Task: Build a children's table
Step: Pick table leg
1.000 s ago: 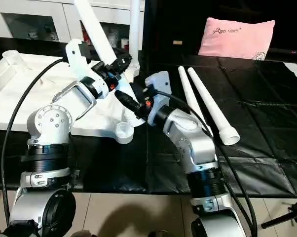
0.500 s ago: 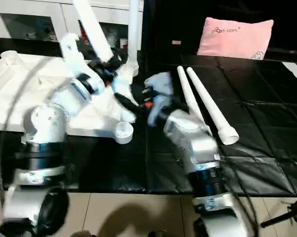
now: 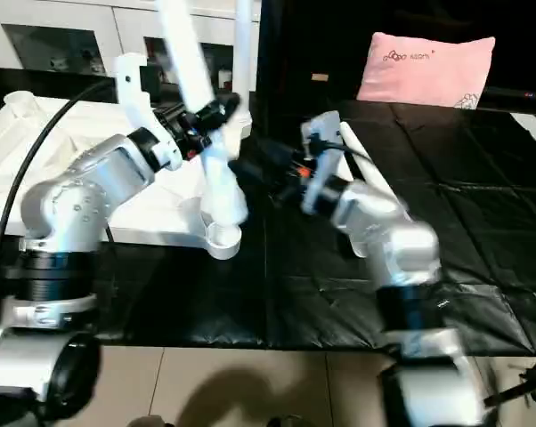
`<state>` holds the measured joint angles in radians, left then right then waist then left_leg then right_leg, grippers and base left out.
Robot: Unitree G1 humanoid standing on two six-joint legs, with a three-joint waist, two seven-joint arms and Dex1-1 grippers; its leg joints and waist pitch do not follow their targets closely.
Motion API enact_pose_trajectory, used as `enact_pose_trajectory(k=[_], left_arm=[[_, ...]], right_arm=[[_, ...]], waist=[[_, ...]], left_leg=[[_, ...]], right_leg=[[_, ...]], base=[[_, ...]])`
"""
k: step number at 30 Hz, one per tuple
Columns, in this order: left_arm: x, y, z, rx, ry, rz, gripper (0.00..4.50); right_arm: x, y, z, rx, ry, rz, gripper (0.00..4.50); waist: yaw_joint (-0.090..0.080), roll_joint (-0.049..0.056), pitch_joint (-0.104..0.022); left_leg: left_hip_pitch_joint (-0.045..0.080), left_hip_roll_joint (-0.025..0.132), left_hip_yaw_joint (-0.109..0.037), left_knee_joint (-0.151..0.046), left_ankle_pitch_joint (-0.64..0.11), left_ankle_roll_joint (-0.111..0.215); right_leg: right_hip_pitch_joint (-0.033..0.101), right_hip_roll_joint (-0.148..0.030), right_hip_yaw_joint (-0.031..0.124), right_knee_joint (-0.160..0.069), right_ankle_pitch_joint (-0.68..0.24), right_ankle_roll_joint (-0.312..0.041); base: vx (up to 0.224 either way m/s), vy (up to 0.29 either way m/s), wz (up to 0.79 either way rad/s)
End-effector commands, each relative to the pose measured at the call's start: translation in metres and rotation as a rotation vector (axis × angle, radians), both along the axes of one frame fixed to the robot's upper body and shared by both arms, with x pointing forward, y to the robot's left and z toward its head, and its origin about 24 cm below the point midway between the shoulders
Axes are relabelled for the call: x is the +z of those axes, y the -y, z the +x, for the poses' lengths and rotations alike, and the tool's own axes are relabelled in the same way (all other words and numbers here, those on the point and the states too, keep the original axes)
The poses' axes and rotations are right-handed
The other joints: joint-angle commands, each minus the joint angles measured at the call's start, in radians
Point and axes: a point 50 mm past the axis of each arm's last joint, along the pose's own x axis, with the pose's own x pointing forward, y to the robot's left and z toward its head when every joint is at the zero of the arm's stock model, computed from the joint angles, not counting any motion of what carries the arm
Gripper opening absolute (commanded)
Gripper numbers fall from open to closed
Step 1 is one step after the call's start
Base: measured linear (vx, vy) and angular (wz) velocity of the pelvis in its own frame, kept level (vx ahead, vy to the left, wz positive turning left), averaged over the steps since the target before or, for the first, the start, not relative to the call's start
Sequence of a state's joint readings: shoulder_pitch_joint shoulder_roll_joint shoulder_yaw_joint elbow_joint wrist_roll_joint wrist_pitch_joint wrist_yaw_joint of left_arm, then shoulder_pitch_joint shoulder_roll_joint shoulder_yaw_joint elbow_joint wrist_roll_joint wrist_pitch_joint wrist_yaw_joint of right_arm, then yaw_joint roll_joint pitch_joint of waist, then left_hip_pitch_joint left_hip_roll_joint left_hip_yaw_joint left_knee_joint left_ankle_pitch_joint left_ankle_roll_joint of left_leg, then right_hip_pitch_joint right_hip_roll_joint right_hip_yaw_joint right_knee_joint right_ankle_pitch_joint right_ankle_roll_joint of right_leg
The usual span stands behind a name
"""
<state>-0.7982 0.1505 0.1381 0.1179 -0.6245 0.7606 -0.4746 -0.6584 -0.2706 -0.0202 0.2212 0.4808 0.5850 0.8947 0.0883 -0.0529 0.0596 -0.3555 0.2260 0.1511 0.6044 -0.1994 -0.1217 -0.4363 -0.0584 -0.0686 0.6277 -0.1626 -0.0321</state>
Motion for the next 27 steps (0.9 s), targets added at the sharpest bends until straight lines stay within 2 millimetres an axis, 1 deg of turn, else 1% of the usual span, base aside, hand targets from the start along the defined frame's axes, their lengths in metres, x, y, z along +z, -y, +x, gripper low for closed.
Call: enact_pose_trajectory(k=[1,2,3,5,6,7,8,11,13,14,15,17,18,19,20,21,22,24,25,26,27], left_arm=[[0.018,0.013,-0.014,-0.203,0.071,-0.012,1.88],[0.02,0.014,-0.017,-0.248,0.08,-0.01,1.88],[0.022,0.016,-0.02,-0.296,0.089,-0.016,1.88],[0.023,0.016,-0.022,-0.334,0.099,-0.024,1.88],[0.025,0.018,-0.026,-0.394,0.122,-0.012,1.88],[0.026,0.019,-0.027,-0.42,0.133,-0.003,1.88],[0.026,0.02,-0.028,-0.435,0.14,0.003,1.88],[0.027,0.022,-0.029,-0.463,0.149,0.008,1.88],[0.027,0.025,-0.031,-0.499,0.159,0.011,1.88],[0.027,0.026,-0.032,-0.508,0.161,0.012,1.88],[0.028,0.026,-0.033,-0.531,0.162,0.016,1.88],[0.028,0.026,-0.033,-0.541,0.16,0.017,1.88],[0.027,0.025,-0.034,-0.549,0.159,0.021,1.88],[0.027,0.025,-0.034,-0.562,0.159,0.025,1.88],[0.027,0.024,-0.035,-0.577,0.159,0.027,1.88],[0.027,0.024,-0.035,-0.577,0.159,0.027,1.88],[0.027,0.023,-0.035,-0.599,0.16,0.033,1.88],[0.026,0.023,-0.036,-0.616,0.159,0.041,1.88],[0.025,0.023,-0.035,-0.622,0.159,0.044,1.88],[0.025,0.023,-0.035,-0.629,0.159,0.047,1.88],[0.025,0.023,-0.035,-0.634,0.158,0.053,1.88]], right_arm=[[0.004,-0.006,-0.006,0.136,-0.031,0.011,4.5],[0.004,-0.008,-0.007,0.166,-0.038,0.007,4.5],[0.003,-0.009,-0.009,0.197,-0.043,-0.005,4.5],[0.002,-0.01,-0.011,0.223,-0.049,-0.017,4.5],[0.001,-0.012,-0.014,0.28,-0.059,-0.016,4.5],[0.001,-0.013,-0.016,0.31,-0.064,-0.012,4.5],[0.002,-0.014,-0.017,0.332,-0.066,-0.006,4.5],[0.002,-0.016,-0.02,0.383,-0.073,0.003,4.5],[0.002,-0.018,-0.021,0.405,-0.086,0.013,4.5],[0.002,-0.018,-0.021,0.409,-0.089,0.014,4.5],[0.003,-0.018,-0.02,0.423,-0.096,0.021,4.24],[0.004,-0.017,-0.02,0.433,-0.099,0.024,4.17],[0.005,-0.016,-0.021,0.449,-0.098,0.026,4.01],[0.006,-0.015,-0.022,0.466,-0.096,0.028,4.01],[0.007,-0.014,-0.023,0.483,-0.097,0.035,3.74],[0.007,-0.014,-0.023,0.483,-0.097,0.035,3.72],[0.009,-0.013,-0.025,0.51,-0.098,0.043,3.67],[0.01,-0.011,-0.027,0.536,-0.102,0.051,3.4],[0.01,-0.011,-0.028,0.545,-0.103,0.053,3.4],[0.01,-0.011,-0.028,0.553,-0.105,0.055,3.31],[0.01,-0.01,-0.03,0.567,-0.107,0.053,3.2]], waist=[[0.005,-0.009,-0.079],[0.006,-0.008,-0.079],[0.005,-0.01,-0.078],[0.006,-0.009,-0.078],[0.005,-0.011,-0.077],[0.006,-0.01,-0.077],[0.007,-0.009,-0.077],[0.007,-0.01,-0.076],[0.008,-0.014,-0.077],[0.009,-0.012,-0.078],[0.008,-0.014,-0.079],[0.008,-0.015,-0.078],[0.008,-0.013,-0.078],[0.008,-0.014,-0.078],[0.009,-0.01,-0.078],[0.008,-0.011,-0.078],[0.007,-0.01,-0.079],[0.008,-0.009,-0.08],[0.008,-0.01,-0.08],[0.009,-0.008,-0.079],[0.009,-0.01,-0.08]], left_leg=[[-0.011,-0.015,0.024,-0.054,-0.024,0.054],[-0.01,-0.016,0.024,-0.053,-0.026,0.055],[-0.011,-0.013,0.024,-0.054,-0.025,0.055],[-0.012,-0.014,0.024,-0.054,-0.022,0.05],[-0.011,-0.013,0.024,-0.054,-0.028,0.045],[-0.01,-0.013,0.024,-0.055,-0.032,0.043],[-0.009,-0.013,0.024,-0.056,-0.042,0.042],[-0.01,-0.011,0.024,-0.055,-0.037,0.034],[-0.011,-0.012,0.023,-0.055,-0.032,0.03],[-0.011,-0.012,0.023,-0.055,-0.025,0.029],[-0.011,-0.011,0.023,-0.055,-0.021,0.029],[-0.012,-0.012,0.023,-0.054,-0.024,0.028],[-0.012,-0.013,0.023,-0.055,-0.027,0.029],[-0.012,-0.013,0.023,-0.054,-0.025,0.029],[-0.011,-0.012,0.023,-0.054,-0.025,0.028],[-0.012,-0.013,0.023,-0.054,-0.026,0.029],[-0.012,-0.013,0.023,-0.054,-0.025,0.03],[-0.01,-0.011,0.022,-0.054,-0.021,0.031],[-0.011,-0.011,0.022,-0.054,-0.021,0.031],[-0.011,-0.012,0.023,-0.054,-0.023,0.031],[-0.011,-0.012,0.023,-0.053,-0.027,0.03]], right_leg=[[0.092,-0.053,0.041,-0.06,-0.109,-0.181],[0.092,-0.052,0.041,-0.059,-0.112,-0.183],[0.089,-0.053,0.041,-0.06,-0.117,-0.183],[0.09,-0.054,0.041,-0.061,-0.122,-0.183],[0.089,-0.054,0.041,-0.062,-0.132,-0.18],[0.089,-0.054,0.04,-0.063,-0.142,-0.177],[0.089,-0.054,0.04,-0.065,-0.164,-0.169],[0.089,-0.055,0.041,-0.064,-0.157,-0.166],[0.091,-0.055,0.041,-0.063,-0.155,-0.163],[0.09,-0.056,0.041,-0.062,-0.151,-0.163],[0.09,-0.055,0.041,-0.061,-0.143,-0.165],[0.091,-0.055,0.041,-0.061,-0.142,-0.165],[0.091,-0.054,0.041,-0.062,-0.147,-0.164],[0.092,-0.054,0.041,-0.062,-0.147,-0.162],[0.091,-0.055,0.041,-0.061,-0.146,-0.162],[0.092,-0.054,0.041,-0.062,-0.146,-0.161],[0.091,-0.053,0.041,-0.062,-0.142,-0.161],[0.092,-0.053,0.041,-0.059,-0.127,-0.172],[0.092,-0.054,0.04,-0.059,-0.123,-0.174],[0.092,-0.054,0.041,-0.06,-0.125,-0.176],[0.092,-0.054,0.04,-0.06,-0.129,-0.177]], base=[[0.0,0.0,0.0],[0.0,0.0,0.0],[0.0,0.0,0.0],[0.0,0.0,0.0],[0.0,0.0,0.0],[0.0,0.0,0.0],[0.0,0.0,0.0],[0.0,0.0,0.0],[0.0,0.0,0.0],[0.0,0.0,0.0],[0.0,0.0,0.0],[0.0,0.0,0.0],[0.0,0.0,0.0],[0.0,0.0,0.0],[0.0,0.0,0.0],[0.0,0.0,0.0],[0.0,0.0,0.0],[0.0,0.0,0.0],[0.0,0.0,0.0],[0.0,0.0,0.0],[0.0,0.0,0.0]])
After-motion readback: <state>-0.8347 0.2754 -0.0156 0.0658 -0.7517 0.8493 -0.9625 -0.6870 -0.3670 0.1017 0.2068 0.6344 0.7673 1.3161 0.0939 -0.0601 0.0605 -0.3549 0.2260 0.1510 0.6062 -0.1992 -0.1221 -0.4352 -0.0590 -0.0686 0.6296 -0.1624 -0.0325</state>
